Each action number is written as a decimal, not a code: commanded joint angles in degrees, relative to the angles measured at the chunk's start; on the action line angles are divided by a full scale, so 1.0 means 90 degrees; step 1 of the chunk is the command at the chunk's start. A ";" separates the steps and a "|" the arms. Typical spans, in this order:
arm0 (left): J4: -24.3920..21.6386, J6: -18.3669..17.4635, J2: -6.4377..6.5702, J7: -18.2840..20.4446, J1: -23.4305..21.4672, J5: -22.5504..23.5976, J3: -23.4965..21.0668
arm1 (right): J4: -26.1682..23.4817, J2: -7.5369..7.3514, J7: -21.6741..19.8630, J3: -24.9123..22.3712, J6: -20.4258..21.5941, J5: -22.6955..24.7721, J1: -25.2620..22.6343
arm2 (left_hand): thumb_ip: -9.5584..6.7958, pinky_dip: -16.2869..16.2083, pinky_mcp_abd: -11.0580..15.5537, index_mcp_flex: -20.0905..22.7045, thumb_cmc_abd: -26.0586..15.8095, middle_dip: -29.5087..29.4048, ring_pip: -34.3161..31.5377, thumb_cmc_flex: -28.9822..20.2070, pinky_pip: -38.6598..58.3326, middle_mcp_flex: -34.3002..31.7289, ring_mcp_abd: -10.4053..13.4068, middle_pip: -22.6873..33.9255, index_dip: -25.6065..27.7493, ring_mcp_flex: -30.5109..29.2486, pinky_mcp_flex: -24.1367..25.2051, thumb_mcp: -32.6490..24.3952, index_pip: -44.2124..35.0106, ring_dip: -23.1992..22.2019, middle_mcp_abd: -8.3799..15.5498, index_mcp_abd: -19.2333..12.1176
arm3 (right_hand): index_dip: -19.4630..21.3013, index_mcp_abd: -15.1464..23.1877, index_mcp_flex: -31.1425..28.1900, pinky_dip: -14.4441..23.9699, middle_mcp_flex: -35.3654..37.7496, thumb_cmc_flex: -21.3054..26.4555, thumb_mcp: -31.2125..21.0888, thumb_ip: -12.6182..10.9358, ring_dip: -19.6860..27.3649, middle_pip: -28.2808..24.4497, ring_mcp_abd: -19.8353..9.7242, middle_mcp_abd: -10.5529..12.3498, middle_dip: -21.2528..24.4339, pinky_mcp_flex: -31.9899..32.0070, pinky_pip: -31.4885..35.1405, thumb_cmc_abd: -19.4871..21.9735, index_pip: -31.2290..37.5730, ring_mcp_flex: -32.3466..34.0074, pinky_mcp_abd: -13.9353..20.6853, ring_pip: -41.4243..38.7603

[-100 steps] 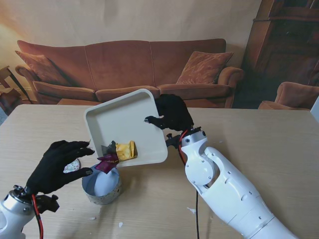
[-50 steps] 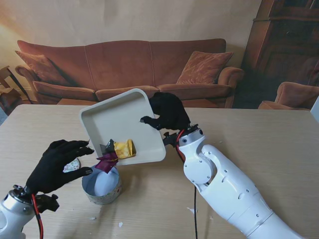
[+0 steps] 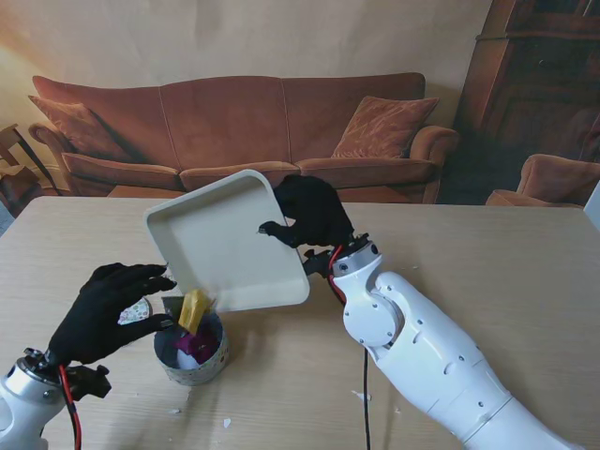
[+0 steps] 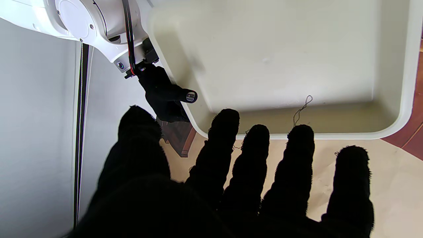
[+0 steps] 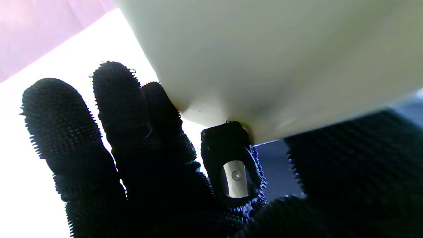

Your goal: Pour cookies into a cookie box

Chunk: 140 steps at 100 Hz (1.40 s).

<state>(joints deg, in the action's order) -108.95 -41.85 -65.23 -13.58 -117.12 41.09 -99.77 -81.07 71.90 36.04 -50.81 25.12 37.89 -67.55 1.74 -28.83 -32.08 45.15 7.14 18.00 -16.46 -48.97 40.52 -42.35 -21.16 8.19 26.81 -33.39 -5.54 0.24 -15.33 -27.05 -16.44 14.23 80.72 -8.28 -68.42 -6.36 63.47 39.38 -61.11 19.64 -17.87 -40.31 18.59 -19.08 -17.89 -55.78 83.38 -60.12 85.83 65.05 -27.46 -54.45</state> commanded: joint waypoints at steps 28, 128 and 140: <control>-0.0005 0.0019 -0.0021 0.0058 -0.0002 0.0014 -0.0003 | -0.0083 -0.0006 0.0021 -0.0063 0.0069 0.0213 -0.0055 | 0.0013 0.0053 -0.0129 0.0054 -0.0307 0.0014 -0.0039 -0.0169 0.0087 -0.0005 -0.0051 -0.0010 0.0010 -0.0012 0.0003 0.0100 -0.0015 -0.0039 -0.0056 0.0004 | 0.0097 0.1687 -0.0024 0.0059 0.0310 0.2883 -0.3205 -0.0326 -0.0108 -0.0376 -0.0332 0.1125 -0.0136 -0.0111 0.0315 -0.0112 0.0317 0.0116 0.0162 -0.0169; 0.0592 0.0226 0.0204 0.0879 0.0409 0.0283 -0.0640 | -0.2736 -0.0482 -0.2291 -0.3073 -0.2068 -0.1592 -0.3474 | 0.0031 0.0177 0.0107 -0.0353 0.0018 -0.0015 0.0276 -0.0124 -0.0273 0.0340 0.0186 -0.0105 -0.0072 0.0491 0.0262 0.0113 0.0181 0.0114 -0.0002 0.0068 | 0.0098 0.1522 0.0107 0.0061 0.0460 0.3044 -0.3205 -0.0588 -0.0081 -0.0476 -0.0026 0.0787 -0.0073 -0.0449 0.1203 -0.0677 0.0171 0.0423 -0.0312 -0.0476; 0.0948 0.0259 0.0263 0.0915 0.0632 0.0515 -0.0668 | -0.2623 -0.0494 -0.2454 -0.3250 -0.2342 -0.1773 -0.3654 | 0.0045 0.0314 0.0313 -0.0693 0.0283 -0.0080 0.0582 -0.0130 -0.0813 0.0735 0.0392 -0.0225 -0.0162 0.1079 0.0568 0.0106 0.0374 0.0288 0.0067 0.0100 | 0.0102 0.1489 0.0117 0.0061 0.0456 0.3070 -0.3205 -0.0575 -0.0077 -0.0509 0.0046 0.0730 -0.0063 -0.0475 0.1262 -0.0735 0.0153 0.0440 -0.0330 -0.0543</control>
<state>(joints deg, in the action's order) -102.67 -40.28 -63.48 -6.56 -112.59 45.92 -105.50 -106.28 67.49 14.61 -79.79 5.59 23.51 -99.40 1.74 -27.05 -30.28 41.38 8.62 18.00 -13.18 -48.97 35.70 -38.33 -18.95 7.20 26.13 -27.00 -2.42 0.44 -12.64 -25.62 -15.86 14.38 80.72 -8.18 -68.74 -5.27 64.69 39.32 -61.10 16.40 -18.54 -41.00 18.81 -19.12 -17.89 -58.71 90.62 -62.07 85.45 67.77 -29.00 -57.18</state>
